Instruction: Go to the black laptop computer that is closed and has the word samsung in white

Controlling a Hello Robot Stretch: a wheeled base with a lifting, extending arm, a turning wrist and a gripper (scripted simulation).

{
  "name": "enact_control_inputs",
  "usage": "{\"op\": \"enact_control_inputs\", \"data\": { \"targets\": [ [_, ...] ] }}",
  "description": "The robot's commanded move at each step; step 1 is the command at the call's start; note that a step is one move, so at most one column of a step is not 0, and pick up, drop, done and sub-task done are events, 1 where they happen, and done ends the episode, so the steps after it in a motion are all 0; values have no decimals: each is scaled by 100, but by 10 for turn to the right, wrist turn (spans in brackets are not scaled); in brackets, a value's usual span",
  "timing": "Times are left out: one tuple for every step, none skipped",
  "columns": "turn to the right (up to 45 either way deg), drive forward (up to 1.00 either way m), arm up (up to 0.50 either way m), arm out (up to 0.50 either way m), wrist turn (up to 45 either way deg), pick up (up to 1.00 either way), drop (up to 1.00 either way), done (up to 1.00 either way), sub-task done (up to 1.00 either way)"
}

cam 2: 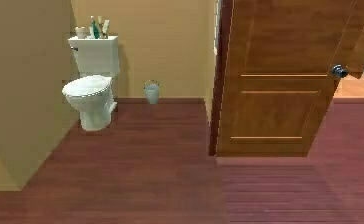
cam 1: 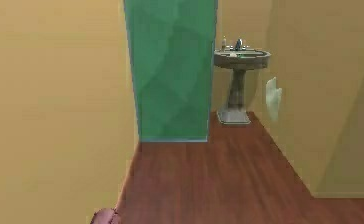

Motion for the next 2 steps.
{"op": "enact_control_inputs", "data": {
  "targets": [
    [450,0,0,0,0,0,0,0,0],
    [450,0,0,0,0,0,0,0,0]
  ]
}}
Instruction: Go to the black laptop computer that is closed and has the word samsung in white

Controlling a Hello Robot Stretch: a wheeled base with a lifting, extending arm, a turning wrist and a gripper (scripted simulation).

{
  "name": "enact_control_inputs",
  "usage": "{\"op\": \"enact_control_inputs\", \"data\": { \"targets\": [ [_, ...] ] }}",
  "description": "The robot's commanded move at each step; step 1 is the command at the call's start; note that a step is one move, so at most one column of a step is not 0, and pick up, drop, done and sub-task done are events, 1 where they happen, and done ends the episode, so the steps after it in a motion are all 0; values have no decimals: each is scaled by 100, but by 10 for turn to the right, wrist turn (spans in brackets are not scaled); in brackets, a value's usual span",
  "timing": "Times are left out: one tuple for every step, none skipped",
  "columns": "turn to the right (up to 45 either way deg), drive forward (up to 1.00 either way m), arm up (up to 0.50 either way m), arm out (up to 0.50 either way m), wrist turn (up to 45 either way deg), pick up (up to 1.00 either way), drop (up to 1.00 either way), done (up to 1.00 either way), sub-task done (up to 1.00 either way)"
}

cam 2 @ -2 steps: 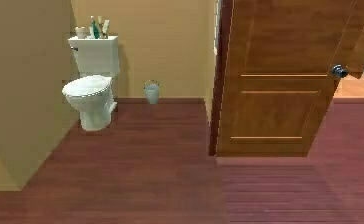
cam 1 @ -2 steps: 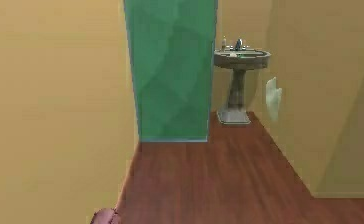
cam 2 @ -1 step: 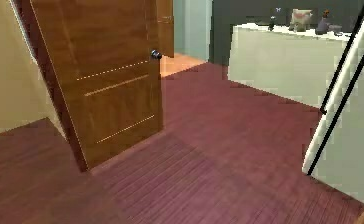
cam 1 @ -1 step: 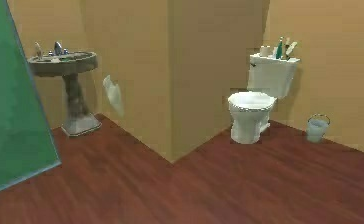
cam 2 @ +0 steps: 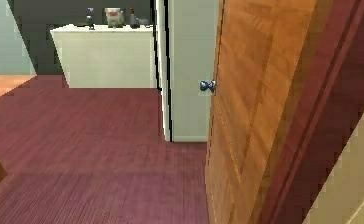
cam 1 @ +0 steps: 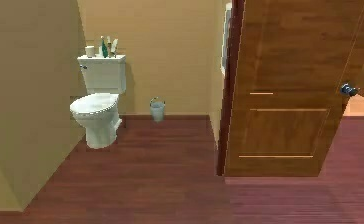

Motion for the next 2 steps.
{"op": "enact_control_inputs", "data": {
  "targets": [
    [0,25,0,0,0,0,0,0,0],
    [450,0,0,0,0,0,0,0,0]
  ]
}}
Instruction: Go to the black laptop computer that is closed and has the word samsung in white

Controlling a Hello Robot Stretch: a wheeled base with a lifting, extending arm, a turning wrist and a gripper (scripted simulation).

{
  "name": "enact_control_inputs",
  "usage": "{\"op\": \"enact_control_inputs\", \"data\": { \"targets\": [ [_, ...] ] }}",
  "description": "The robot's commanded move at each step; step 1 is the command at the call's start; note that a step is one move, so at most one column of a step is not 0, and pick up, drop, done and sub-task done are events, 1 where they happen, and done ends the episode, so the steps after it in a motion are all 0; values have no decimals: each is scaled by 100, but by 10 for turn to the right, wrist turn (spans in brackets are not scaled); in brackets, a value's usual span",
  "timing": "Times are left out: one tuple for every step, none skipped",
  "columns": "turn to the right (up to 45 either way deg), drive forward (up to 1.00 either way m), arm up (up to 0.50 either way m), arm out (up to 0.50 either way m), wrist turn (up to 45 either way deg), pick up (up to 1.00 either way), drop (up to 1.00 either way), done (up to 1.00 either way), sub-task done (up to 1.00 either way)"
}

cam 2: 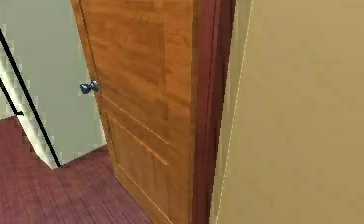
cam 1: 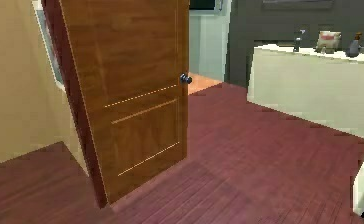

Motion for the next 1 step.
{"op": "enact_control_inputs", "data": {
  "targets": [
    [270,0,0,0,0,0,0,0,0]
  ]
}}
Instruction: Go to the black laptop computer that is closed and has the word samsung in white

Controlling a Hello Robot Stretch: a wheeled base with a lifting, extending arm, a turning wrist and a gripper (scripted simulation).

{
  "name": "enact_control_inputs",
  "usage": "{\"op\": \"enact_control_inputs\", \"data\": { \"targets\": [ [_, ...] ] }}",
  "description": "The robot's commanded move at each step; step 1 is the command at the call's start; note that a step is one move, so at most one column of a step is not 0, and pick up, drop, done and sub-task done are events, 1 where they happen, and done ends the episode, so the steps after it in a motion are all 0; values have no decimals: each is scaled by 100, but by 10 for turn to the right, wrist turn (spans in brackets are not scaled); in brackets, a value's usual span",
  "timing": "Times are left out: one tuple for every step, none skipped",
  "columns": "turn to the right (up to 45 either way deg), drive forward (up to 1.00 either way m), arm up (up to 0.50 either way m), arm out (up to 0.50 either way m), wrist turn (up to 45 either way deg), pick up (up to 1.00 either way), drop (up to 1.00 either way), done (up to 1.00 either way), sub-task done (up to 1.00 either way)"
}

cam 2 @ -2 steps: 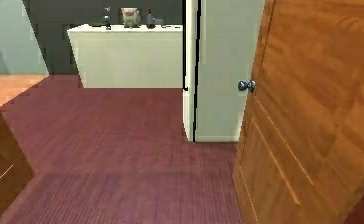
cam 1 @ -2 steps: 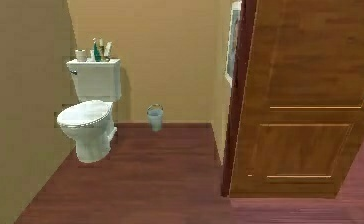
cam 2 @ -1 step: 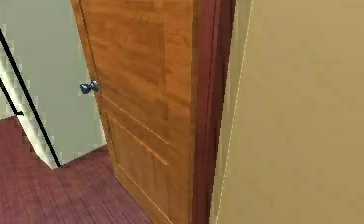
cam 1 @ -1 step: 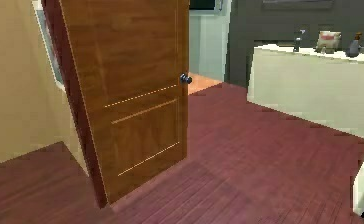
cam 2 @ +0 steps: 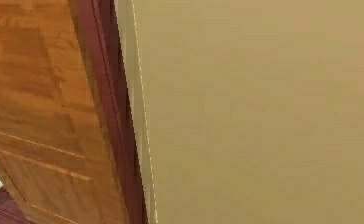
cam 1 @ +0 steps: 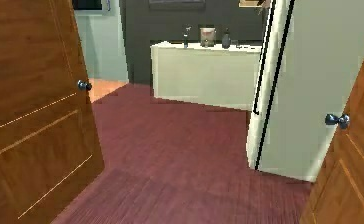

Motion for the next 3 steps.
{"op": "enact_control_inputs", "data": {
  "targets": [
    [0,100,0,0,0,0,0,0,0],
    [30,0,0,0,0,0,0,0,0],
    [0,70,0,0,0,0,0,0,0]
  ]
}}
